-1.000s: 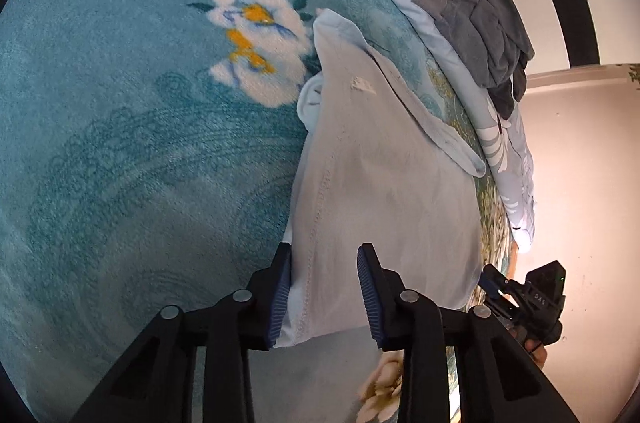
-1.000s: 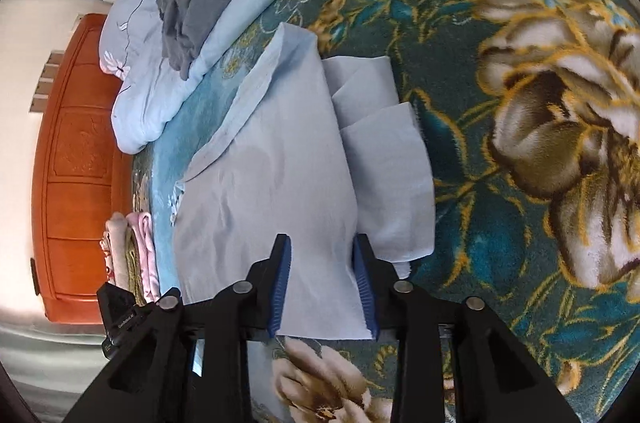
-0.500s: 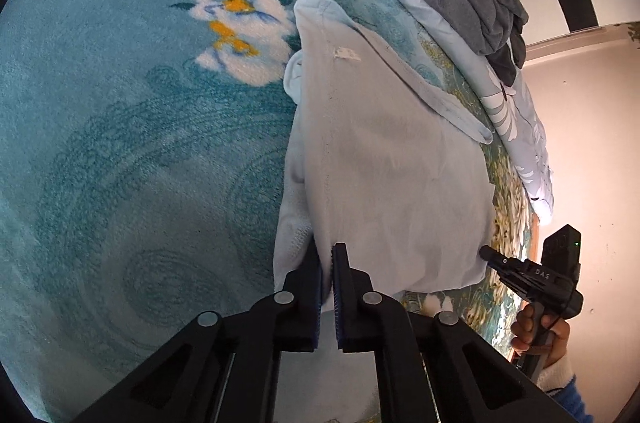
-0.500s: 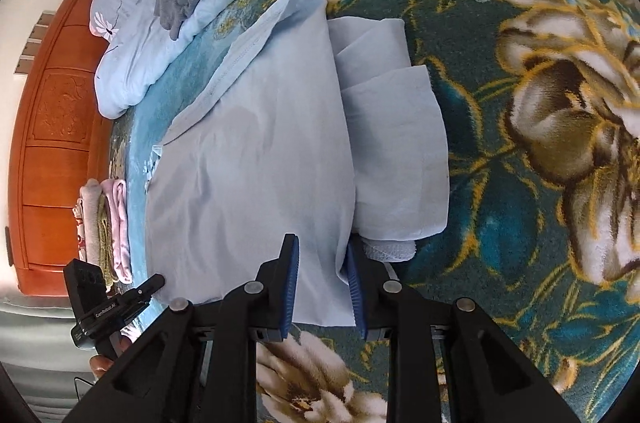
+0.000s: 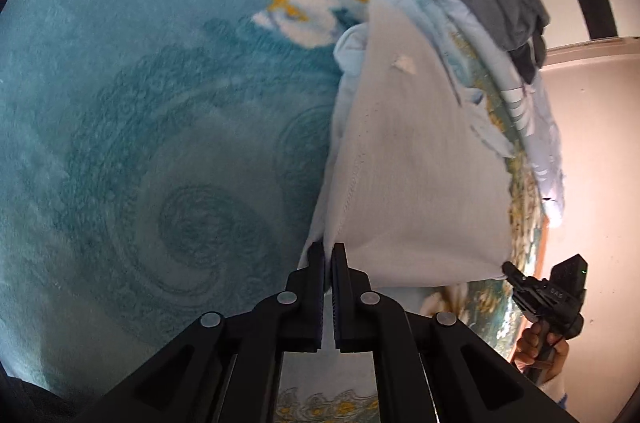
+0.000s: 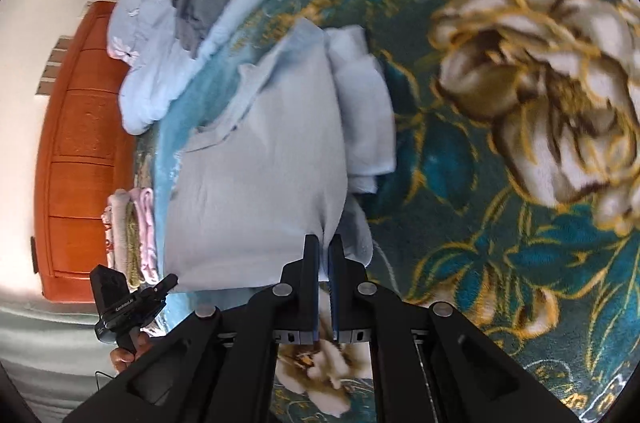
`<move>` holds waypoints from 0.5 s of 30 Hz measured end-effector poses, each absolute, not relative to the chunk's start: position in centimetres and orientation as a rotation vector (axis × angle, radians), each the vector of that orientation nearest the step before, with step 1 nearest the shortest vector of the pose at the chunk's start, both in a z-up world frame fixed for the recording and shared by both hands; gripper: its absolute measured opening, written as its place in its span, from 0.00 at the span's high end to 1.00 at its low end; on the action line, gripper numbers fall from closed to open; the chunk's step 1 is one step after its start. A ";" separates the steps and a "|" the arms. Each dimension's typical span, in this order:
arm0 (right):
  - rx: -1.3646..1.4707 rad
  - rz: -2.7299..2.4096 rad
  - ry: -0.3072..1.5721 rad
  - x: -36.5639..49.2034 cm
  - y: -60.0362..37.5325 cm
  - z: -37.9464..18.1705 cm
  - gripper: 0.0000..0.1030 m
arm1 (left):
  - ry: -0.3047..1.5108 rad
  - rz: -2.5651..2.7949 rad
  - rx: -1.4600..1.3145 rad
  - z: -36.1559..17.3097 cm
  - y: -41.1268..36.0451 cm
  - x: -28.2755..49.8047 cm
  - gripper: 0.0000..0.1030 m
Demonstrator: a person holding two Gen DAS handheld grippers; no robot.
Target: Fold clothes
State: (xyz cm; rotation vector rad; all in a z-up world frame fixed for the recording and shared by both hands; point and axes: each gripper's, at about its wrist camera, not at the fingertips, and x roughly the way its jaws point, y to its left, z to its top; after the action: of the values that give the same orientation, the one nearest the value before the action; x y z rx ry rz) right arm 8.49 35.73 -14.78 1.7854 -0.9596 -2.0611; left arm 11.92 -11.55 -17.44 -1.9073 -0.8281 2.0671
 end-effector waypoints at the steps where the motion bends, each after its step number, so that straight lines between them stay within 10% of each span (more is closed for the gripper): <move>1: 1.796 -2.060 -0.979 8.7 35.6 -15.3 0.96 | -0.832 2.080 -1.903 -17.3 -11.7 11.9 0.97; 8: 1.794 -2.118 -0.993 9.7 37.3 -14.7 0.93 | -1.107 2.049 -1.967 -18.8 -14.0 13.3 0.92; 10: 1.789 -2.114 -1.050 10.4 38.2 -15.0 0.79 | -1.299 1.961 -1.948 -19.8 -14.7 14.2 0.83; 12: 1.793 -2.056 -1.119 11.2 38.5 -15.9 0.64 | -1.442 1.869 -1.936 -20.9 -14.9 14.9 0.53; 15: 1.792 -2.013 -1.169 11.8 37.8 -17.1 0.59 | -1.504 1.843 -1.895 -21.5 -14.7 14.8 0.53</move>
State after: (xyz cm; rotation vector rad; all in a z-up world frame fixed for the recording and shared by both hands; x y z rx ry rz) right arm 11.80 37.77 -17.07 1.7918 -1.1690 -2.0125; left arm 14.80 -14.69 -21.48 -1.8948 -1.5039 1.8434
